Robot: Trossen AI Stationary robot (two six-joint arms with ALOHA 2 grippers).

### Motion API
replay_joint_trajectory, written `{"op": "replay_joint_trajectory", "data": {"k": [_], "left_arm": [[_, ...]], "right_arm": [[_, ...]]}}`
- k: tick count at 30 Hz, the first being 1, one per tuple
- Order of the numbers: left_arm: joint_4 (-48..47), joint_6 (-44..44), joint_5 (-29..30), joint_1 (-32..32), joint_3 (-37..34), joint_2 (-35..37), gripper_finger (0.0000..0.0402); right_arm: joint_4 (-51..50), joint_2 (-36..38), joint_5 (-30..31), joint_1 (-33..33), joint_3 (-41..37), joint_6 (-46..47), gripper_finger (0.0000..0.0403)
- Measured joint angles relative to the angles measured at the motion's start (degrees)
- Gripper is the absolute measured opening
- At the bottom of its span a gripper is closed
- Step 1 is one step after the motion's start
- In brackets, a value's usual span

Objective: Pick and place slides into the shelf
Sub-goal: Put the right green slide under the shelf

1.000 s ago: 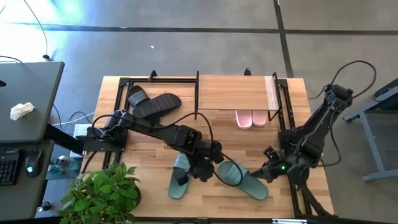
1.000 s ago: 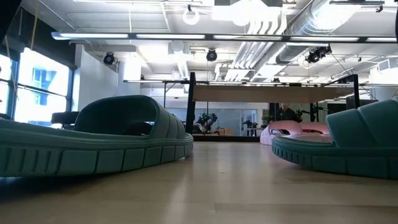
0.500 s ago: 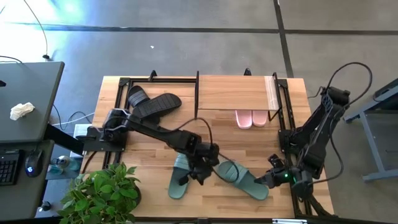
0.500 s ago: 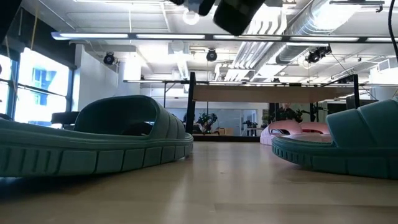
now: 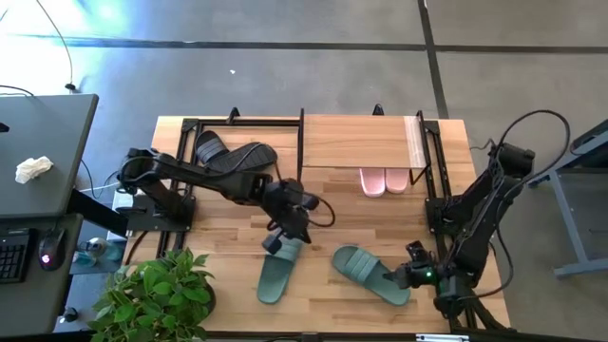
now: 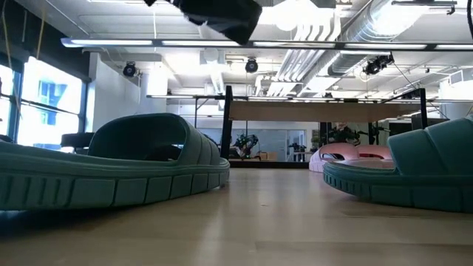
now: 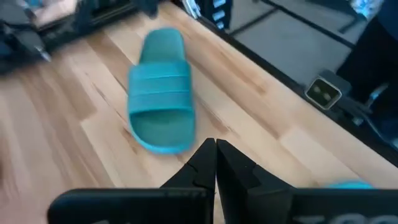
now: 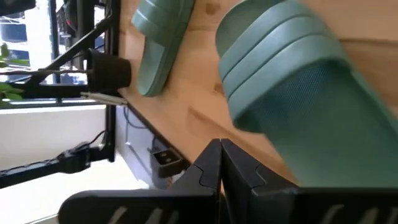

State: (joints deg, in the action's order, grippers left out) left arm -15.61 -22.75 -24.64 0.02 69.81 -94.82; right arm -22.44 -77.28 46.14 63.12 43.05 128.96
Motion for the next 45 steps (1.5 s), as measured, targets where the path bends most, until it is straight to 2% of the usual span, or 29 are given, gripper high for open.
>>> {"op": "replay_joint_trajectory", "data": {"k": [4, 12, 18, 32, 36, 42, 45], "left_arm": [[-0.7, 0.0, 0.4, -0.3, -0.9, 0.6, 0.0001], [-1.2, -2.9, -5.3, -0.8, -0.9, 0.6, 0.0001], [-2.6, -3.8, -4.6, -0.8, -0.9, 0.6, 0.0001], [-2.1, -2.5, -2.8, -0.8, -0.9, 0.4, 0.0001], [-2.1, -2.4, -2.7, -0.8, -0.9, 0.4, 0.0001], [-2.2, -1.9, -1.2, -0.8, -0.9, 0.4, 0.0001], [-2.7, -0.9, 0.4, -0.8, -0.9, 0.4, 0.0001]], "right_arm": [[0.5, -2.1, 0.4, -2.0, 0.0, -0.3, 0.0030], [4.8, -7.5, -1.5, -3.6, 0.0, 1.2, 0.0131], [8.6, -11.5, -1.5, -4.2, 0.0, 1.6, 0.0158], [8.6, -14.0, -1.7, -12.8, 0.0, 0.8, 0.0149], [6.8, -14.0, -1.0, -14.0, 0.0, 0.0, 0.0110], [5.4, -14.0, -1.6, -14.5, 0.0, -0.5, 0.0017], [5.4, -14.0, 0.0, -14.5, 0.0, -0.4, 0.0008]]}}
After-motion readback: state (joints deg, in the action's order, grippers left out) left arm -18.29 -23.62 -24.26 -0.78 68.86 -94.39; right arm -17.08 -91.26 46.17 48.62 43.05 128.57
